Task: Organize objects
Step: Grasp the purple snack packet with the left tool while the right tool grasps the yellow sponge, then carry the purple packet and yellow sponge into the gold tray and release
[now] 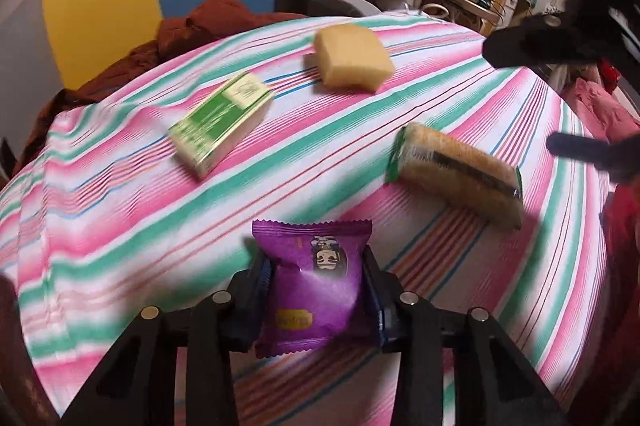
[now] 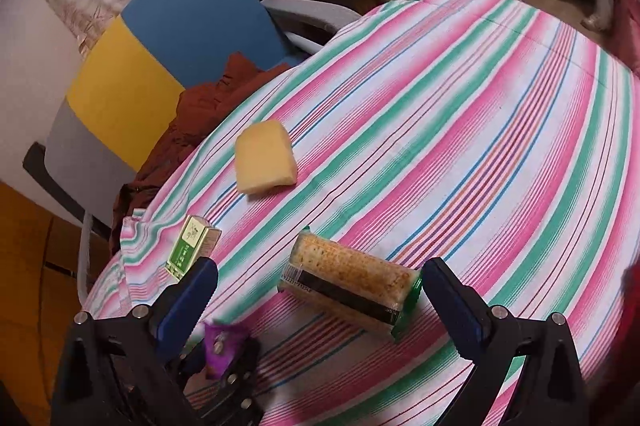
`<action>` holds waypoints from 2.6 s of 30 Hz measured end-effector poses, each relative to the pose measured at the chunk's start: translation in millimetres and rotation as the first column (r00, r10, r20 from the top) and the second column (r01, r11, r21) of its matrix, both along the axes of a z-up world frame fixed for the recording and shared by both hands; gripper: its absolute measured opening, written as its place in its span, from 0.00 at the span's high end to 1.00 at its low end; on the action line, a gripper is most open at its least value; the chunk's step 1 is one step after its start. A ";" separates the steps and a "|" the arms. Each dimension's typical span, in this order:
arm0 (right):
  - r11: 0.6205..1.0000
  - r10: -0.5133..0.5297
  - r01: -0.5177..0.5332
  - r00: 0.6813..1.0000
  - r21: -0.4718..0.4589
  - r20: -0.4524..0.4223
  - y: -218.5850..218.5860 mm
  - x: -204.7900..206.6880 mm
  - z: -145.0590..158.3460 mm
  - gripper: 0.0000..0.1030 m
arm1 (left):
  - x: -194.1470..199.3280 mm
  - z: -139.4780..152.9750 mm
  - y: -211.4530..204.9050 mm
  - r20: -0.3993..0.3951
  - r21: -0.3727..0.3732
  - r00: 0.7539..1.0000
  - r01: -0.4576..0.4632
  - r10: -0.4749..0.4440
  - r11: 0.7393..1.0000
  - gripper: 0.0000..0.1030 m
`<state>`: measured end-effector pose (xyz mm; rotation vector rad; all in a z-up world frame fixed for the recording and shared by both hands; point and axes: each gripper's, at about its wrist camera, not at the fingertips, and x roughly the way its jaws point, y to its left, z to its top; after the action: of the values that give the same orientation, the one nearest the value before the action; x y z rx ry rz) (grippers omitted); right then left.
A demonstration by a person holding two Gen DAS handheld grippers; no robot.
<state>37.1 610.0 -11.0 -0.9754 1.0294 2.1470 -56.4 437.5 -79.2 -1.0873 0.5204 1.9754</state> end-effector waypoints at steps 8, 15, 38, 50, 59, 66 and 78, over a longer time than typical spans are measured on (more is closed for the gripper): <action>0.998 0.058 -0.059 0.996 0.018 0.061 -7.9 -11.7 -6.8 0.00 | 12.9 -0.9 -57.0 -0.027 0.070 0.997 -0.072 0.074 0.995 0.63; 0.995 0.090 -0.095 0.987 0.035 0.131 -15.2 -20.2 -14.7 0.01 | 11.4 -4.2 -58.1 -0.024 0.088 0.997 -0.067 0.069 0.994 0.63; 0.950 0.221 -0.272 0.933 0.152 0.284 42.2 -169.4 -29.9 0.51 | 6.5 -8.9 -60.4 0.004 0.125 0.997 -0.072 0.072 0.990 0.61; 0.900 0.402 -0.426 0.893 0.093 0.204 -52.9 -65.4 -5.6 0.51 | 7.5 -9.2 -58.1 -0.020 0.119 0.997 -0.069 0.071 0.990 0.61; 0.878 0.441 -0.472 0.863 0.077 0.247 -65.5 -58.3 -36.6 0.51 | 9.6 -8.0 -55.5 -0.042 0.106 0.997 -0.066 0.071 0.992 0.60; 0.854 0.470 -0.513 0.831 0.087 0.297 -66.7 -64.4 -46.4 0.51 | 12.7 -7.9 -52.5 -0.064 0.091 0.995 -0.064 0.070 0.994 0.61; 0.818 0.481 -0.554 0.807 0.157 0.342 -77.2 -69.6 -45.2 0.51 | 15.5 3.5 -68.8 -0.039 0.077 0.994 -0.103 0.106 0.992 0.64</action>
<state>-32.6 532.8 -56.3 -1.5242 0.3480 2.3825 -40.9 368.7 -75.7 -1.0459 0.4167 2.0965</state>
